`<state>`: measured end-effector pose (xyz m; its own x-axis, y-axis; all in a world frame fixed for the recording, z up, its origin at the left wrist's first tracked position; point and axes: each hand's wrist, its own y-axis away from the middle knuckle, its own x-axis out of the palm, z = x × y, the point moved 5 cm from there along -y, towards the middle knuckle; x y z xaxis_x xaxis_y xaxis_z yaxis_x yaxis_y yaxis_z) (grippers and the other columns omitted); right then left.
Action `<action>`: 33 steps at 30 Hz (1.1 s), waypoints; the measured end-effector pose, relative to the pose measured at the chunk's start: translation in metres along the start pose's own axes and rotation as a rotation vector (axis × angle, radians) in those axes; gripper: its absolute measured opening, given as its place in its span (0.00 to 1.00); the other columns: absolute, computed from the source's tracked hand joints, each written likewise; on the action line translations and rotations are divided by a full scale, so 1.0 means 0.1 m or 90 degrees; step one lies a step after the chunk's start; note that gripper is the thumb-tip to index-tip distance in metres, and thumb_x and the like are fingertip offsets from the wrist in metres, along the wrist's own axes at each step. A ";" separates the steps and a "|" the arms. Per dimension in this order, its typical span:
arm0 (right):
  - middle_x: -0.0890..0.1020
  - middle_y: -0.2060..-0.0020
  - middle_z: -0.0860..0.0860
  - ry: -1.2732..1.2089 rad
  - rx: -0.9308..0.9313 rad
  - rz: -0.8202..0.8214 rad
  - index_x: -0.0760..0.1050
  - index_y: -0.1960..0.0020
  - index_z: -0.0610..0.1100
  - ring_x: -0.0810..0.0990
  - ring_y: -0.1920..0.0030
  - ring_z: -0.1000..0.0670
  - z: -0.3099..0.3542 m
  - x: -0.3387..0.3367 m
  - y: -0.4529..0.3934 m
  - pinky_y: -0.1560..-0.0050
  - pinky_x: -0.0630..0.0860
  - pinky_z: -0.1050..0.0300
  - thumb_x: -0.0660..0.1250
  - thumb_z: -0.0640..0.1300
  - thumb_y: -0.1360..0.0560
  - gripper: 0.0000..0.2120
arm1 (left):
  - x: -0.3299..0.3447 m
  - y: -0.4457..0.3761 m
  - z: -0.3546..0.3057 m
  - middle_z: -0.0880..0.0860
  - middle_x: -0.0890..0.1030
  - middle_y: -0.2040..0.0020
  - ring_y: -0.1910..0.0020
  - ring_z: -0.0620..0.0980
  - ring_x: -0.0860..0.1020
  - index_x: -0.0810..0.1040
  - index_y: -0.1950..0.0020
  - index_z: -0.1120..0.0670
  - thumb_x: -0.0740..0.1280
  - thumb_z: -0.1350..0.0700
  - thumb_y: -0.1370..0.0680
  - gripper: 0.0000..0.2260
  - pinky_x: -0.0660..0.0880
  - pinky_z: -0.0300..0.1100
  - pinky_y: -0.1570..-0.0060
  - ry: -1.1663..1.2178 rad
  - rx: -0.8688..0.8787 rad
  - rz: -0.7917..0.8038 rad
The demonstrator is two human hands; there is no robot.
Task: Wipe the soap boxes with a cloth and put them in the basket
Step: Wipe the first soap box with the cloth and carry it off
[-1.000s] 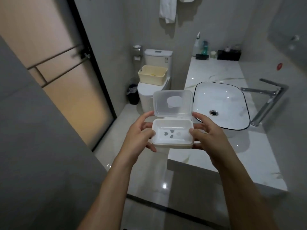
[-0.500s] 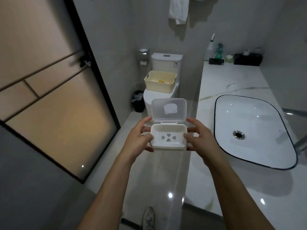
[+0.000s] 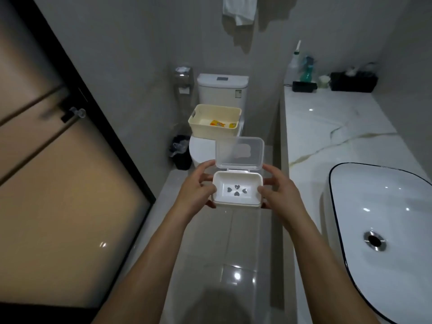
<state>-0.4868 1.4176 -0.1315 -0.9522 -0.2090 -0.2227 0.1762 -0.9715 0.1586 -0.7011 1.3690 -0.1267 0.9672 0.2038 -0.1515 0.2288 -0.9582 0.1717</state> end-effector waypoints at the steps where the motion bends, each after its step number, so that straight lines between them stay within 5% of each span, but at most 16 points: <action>1: 0.78 0.45 0.52 -0.004 0.006 0.000 0.69 0.28 0.58 0.81 0.50 0.52 -0.02 0.03 -0.15 0.63 0.82 0.58 0.67 0.36 0.22 0.28 | -0.02 -0.14 0.02 0.55 0.79 0.43 0.47 0.55 0.81 0.71 0.34 0.37 0.63 0.69 0.28 0.31 0.81 0.48 0.66 0.002 -0.006 0.000; 9: 0.78 0.48 0.50 -0.021 0.057 0.022 0.70 0.28 0.54 0.82 0.52 0.51 -0.09 0.33 -1.36 0.66 0.82 0.57 0.67 0.33 0.24 0.28 | -0.21 -1.25 0.16 0.54 0.77 0.44 0.48 0.55 0.80 0.72 0.31 0.41 0.64 0.68 0.28 0.31 0.82 0.49 0.65 -0.006 -0.050 -0.014; 20: 0.79 0.47 0.44 0.041 0.059 0.072 0.72 0.29 0.50 0.80 0.45 0.43 0.02 0.57 -3.44 0.46 0.81 0.38 0.67 0.30 0.26 0.29 | -0.26 -3.15 0.26 0.53 0.75 0.47 0.51 0.54 0.79 0.73 0.38 0.35 0.64 0.68 0.29 0.30 0.81 0.48 0.68 0.000 -0.088 -0.105; 28: 0.78 0.42 0.33 -0.011 0.187 0.119 0.72 0.29 0.44 0.80 0.49 0.38 -0.38 0.95 -4.54 0.53 0.79 0.48 0.65 0.24 0.30 0.32 | -0.42 -4.29 0.70 0.54 0.75 0.45 0.51 0.56 0.80 0.72 0.31 0.41 0.63 0.70 0.28 0.32 0.82 0.50 0.65 -0.011 -0.179 -0.068; 33: 0.76 0.40 0.36 -0.028 0.286 0.103 0.71 0.28 0.45 0.79 0.42 0.38 -0.68 1.31 -5.20 0.44 0.79 0.43 0.65 0.25 0.29 0.32 | -0.63 -5.13 1.11 0.55 0.76 0.44 0.48 0.58 0.80 0.71 0.30 0.42 0.63 0.71 0.27 0.32 0.83 0.50 0.63 -0.039 -0.232 -0.009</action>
<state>-0.6857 1.8873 -0.3088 -0.9328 -0.3397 -0.1207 0.2080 -0.7804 0.5897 -0.8914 1.8254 -0.3135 0.9577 0.1940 -0.2126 0.2774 -0.8187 0.5028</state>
